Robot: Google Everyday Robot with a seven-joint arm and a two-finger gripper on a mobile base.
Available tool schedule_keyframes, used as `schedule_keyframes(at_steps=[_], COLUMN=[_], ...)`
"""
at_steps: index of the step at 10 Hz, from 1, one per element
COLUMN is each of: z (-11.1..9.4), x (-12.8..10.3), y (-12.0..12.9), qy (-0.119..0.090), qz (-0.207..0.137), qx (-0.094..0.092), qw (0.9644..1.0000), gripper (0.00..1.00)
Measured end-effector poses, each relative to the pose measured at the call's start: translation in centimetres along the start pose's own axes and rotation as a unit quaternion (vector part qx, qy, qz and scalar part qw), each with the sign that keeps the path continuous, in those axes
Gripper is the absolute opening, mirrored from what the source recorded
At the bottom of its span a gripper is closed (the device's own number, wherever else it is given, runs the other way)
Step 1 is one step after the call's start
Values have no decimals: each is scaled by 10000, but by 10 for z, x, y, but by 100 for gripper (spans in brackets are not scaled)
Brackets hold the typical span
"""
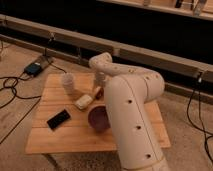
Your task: Place the pepper on the white sponge
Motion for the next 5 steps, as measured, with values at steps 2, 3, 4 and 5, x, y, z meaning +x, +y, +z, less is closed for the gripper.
schedule_keyframes(at_steps=[2,3,4,5], z=[6,8,8,7], x=[-1,-3,-3,-2], y=[-2,-3,-4,-4], qy=[68,116,140,164], qz=[22,43,43,29], qx=[-1,-15,-9,0], qw=[10000,9999,9999,9999], gripper=[43,29,19,9])
